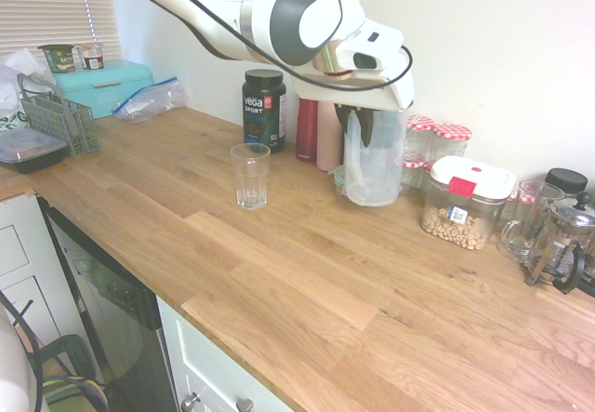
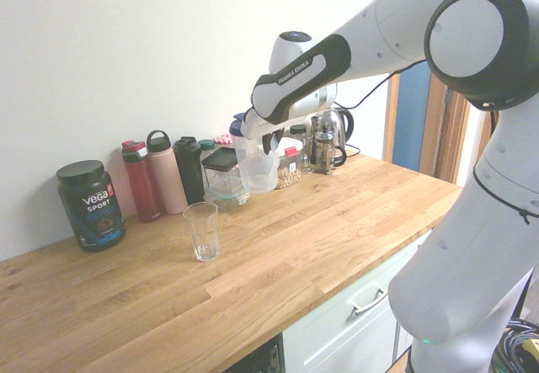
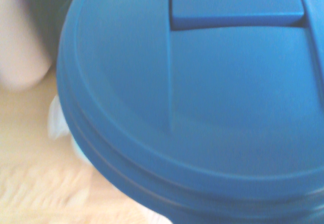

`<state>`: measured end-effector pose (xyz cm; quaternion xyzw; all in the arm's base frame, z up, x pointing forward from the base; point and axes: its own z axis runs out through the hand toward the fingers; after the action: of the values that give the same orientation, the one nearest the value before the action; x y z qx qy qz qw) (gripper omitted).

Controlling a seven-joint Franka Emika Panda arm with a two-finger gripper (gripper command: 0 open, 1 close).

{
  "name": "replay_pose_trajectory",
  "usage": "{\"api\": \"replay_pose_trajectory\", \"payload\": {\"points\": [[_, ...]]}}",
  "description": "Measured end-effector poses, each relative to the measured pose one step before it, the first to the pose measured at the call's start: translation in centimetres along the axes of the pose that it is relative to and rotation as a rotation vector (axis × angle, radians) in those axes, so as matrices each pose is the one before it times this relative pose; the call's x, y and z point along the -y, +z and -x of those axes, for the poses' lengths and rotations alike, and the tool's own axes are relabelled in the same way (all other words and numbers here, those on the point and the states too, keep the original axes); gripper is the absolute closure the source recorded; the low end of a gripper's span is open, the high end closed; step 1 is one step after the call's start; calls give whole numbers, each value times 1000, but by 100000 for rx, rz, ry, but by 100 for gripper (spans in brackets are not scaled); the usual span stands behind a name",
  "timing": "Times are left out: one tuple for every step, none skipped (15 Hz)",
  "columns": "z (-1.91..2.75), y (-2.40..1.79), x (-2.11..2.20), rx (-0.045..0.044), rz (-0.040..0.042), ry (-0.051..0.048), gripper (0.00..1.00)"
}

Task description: Pour me some water

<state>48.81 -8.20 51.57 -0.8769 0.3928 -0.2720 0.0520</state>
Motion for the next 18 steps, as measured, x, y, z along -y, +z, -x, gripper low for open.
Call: {"api": "replay_pose_trajectory", "payload": {"points": [[183, 37, -496, -255, 169, 697, 100], [97, 54, -501, 1, 454, 635, 100], [-66, 55, -586, -19, 664, 921, 100], [-175, 98, -722, -12, 911, 1279, 100], [-251, 243, -904, 499, 1648, 2294, 100], [-345, 266, -925, 991, 2179, 2379, 100], [-345, 200, -752, 920, 1504, 1918, 100], [-363, 208, -766, 963, 987, 2064, 100], [-216, 226, -602, 1288, 537, 2183, 100], [-185, 356, -634, 1392, 321, 2367, 100], [-197, 497, -606, 1553, 439, 2263, 100], [-224, 499, -629, 1225, 420, 2042, 100], [-228, 490, -697, 1038, 573, 1936, 100], [-170, 365, -690, 728, 600, 1545, 100], [-161, 185, -645, 158, 164, 1140, 100], [-23, 66, -523, -5, -35, 678, 100], [93, 51, -546, 33, 157, 489, 100], [172, 75, -513, -25, 75, 282, 100]]}}
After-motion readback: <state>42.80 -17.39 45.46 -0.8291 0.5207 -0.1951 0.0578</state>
